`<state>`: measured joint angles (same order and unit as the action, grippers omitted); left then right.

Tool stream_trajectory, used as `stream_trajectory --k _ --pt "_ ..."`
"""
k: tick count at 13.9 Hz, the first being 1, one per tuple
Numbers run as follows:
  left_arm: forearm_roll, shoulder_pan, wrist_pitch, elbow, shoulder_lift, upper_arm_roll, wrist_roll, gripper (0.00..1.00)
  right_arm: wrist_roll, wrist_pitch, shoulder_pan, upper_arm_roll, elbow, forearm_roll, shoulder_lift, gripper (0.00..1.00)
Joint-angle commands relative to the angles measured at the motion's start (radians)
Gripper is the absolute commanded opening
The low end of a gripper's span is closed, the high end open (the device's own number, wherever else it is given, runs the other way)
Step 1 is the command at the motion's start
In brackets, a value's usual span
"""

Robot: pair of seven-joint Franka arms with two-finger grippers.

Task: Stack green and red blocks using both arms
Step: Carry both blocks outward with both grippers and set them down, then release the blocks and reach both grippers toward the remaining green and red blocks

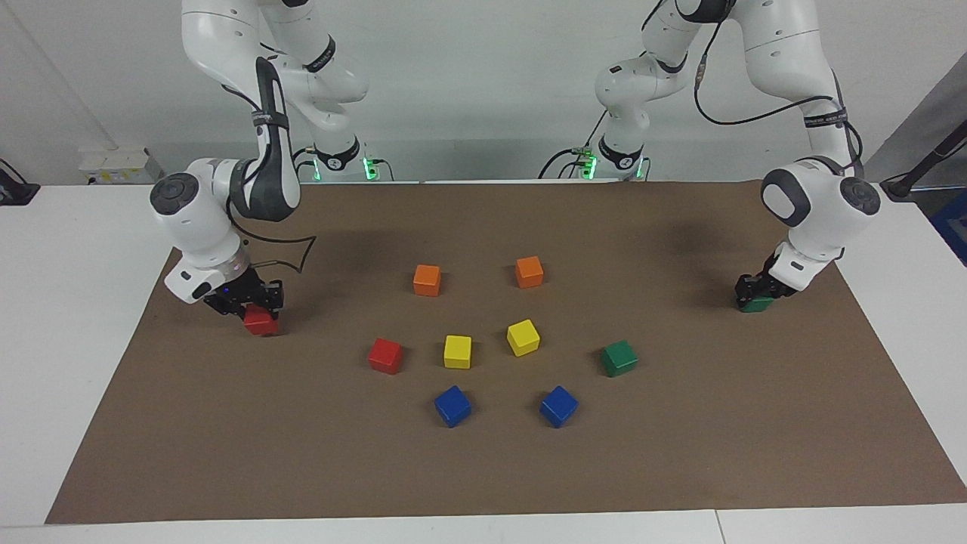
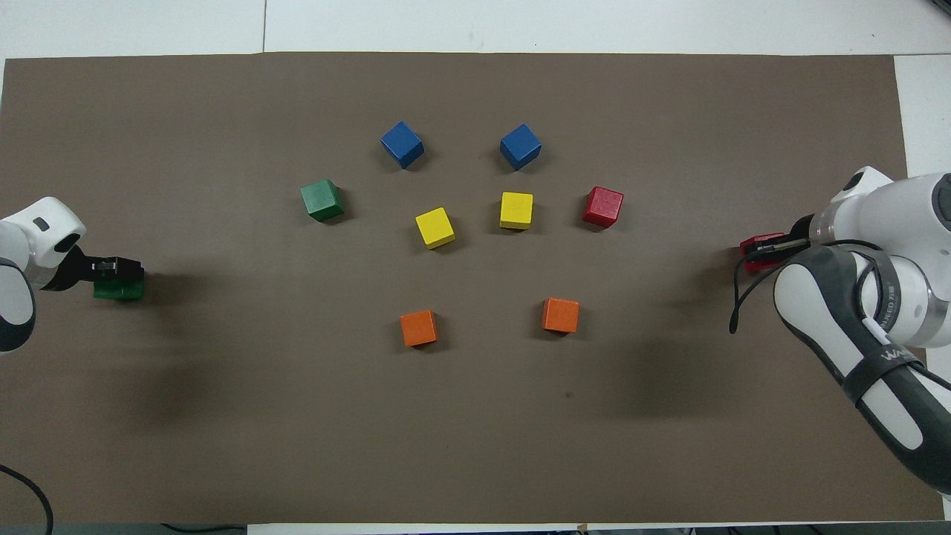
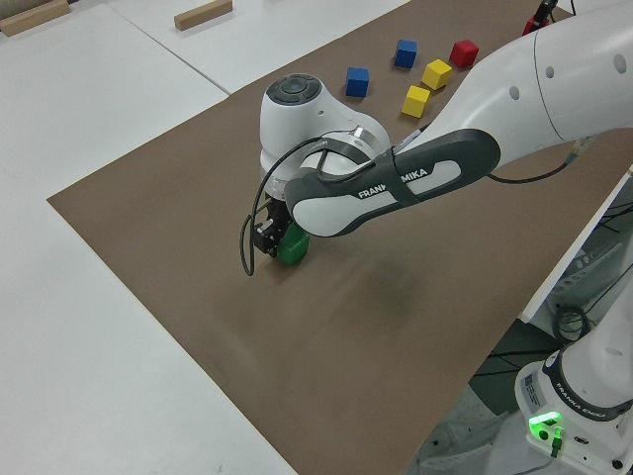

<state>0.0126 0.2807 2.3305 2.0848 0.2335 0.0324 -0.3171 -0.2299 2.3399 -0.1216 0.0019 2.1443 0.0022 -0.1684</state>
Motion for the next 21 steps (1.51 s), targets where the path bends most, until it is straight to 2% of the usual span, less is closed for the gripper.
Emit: stream_trajectory --k 1,4,6,8,9,10,12,14,16,19,21 --pt "-0.026 -0.004 -0.121 -0.127 0.012 0.008 -0.007 1.0 -0.029 0.076 -0.015 0.01 0.049 0.013 0.023 0.0" --pt "-0.037 -0.069 -0.277 -0.267 0.013 0.009 0.035 1.0 -0.026 0.119 -0.015 0.01 0.075 0.013 0.015 0.0" --pt "-0.039 -0.164 -0.347 -0.349 0.041 0.009 0.224 1.0 -0.028 0.121 -0.015 0.01 0.075 0.013 0.014 0.0" --pt "-0.037 -0.271 -0.375 -0.387 0.052 0.009 0.43 1.0 -0.028 0.119 -0.015 0.01 0.075 0.013 0.014 0.0" --pt "-0.033 -0.314 -0.379 -0.405 0.058 0.011 0.514 1.0 -0.028 0.118 -0.015 0.01 0.075 0.013 0.015 0.28" --pt "-0.026 -0.352 -0.381 -0.428 0.069 0.011 0.597 1.0 -0.023 0.118 -0.015 0.01 0.077 0.013 0.014 0.99" --pt "-0.017 -0.431 -0.381 -0.477 0.111 0.011 0.757 1.0 -0.023 0.11 -0.015 0.01 0.075 0.013 0.015 1.0" --pt "-0.019 -0.497 -0.378 -0.563 0.205 0.009 0.883 1.0 -0.025 0.101 -0.015 0.01 0.066 0.013 0.014 1.0" --pt "-0.025 -0.524 -0.352 -0.586 0.26 0.009 0.924 1.0 -0.025 0.082 -0.013 0.01 0.036 0.013 0.014 1.0" --pt "-0.054 -0.54 -0.264 -0.571 0.293 0.009 0.964 1.0 0.029 -0.15 -0.001 0.018 -0.162 0.016 0.009 1.0" --pt "-0.072 -0.54 -0.22 -0.534 0.296 0.008 0.964 1.0 0.093 -0.265 0.026 0.033 -0.306 0.016 -0.031 1.0"
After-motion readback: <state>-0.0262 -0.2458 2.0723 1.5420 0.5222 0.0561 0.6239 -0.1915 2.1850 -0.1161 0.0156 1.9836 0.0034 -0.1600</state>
